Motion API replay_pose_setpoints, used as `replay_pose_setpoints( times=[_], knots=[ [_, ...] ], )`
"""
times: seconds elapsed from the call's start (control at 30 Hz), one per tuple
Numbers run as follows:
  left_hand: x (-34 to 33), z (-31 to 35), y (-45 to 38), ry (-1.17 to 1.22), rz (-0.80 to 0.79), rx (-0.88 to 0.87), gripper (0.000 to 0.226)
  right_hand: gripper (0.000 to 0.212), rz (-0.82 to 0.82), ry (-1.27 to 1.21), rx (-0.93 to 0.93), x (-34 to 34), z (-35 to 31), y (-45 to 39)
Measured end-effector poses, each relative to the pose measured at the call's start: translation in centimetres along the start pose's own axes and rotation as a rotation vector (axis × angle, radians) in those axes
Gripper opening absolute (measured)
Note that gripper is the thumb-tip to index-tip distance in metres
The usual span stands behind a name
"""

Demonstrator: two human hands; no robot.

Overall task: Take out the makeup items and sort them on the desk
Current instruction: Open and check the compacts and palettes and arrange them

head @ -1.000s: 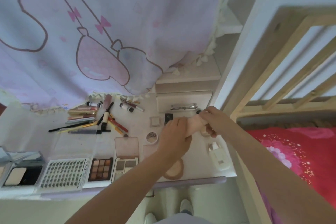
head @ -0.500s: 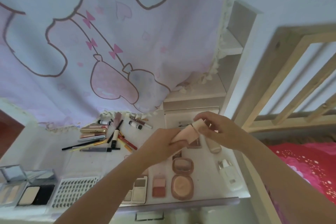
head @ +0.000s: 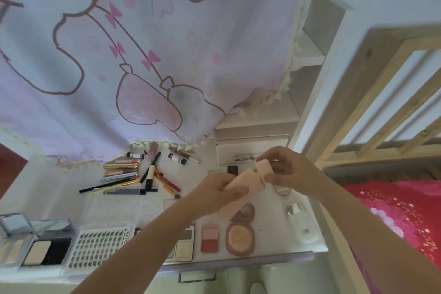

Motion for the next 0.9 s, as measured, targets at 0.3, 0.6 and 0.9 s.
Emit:
replay_pose_setpoints(
  times=[0.3,0.6,0.9],
  knots=[
    [-4.8,-4.0,-0.2,-0.002,-0.137,0.069,0.010,0.030,0.126,0.159,-0.297,0.6,5.9,1.8],
    [-12.5,-7.6,-0.9,-0.136,0.004,0.363,0.063,0.034,-0.236,0.590,-0.336,1.2,11.4,-1.8],
    [-19.0,-8.3,-1.5,0.021,0.323,0.627,0.048,0.040,-0.750,1.011,0.003,0.1,15.2,-5.9]
  ],
)
Point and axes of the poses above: each hand's wrist, its own y-axis away from the middle knuckle, its own x-axis out of the back of the hand, z = x × y, the point moved 3 cm from there along -y, towards the middle knuckle, and after that the axes turned 10 degrees about z, right-handed, at the moved point
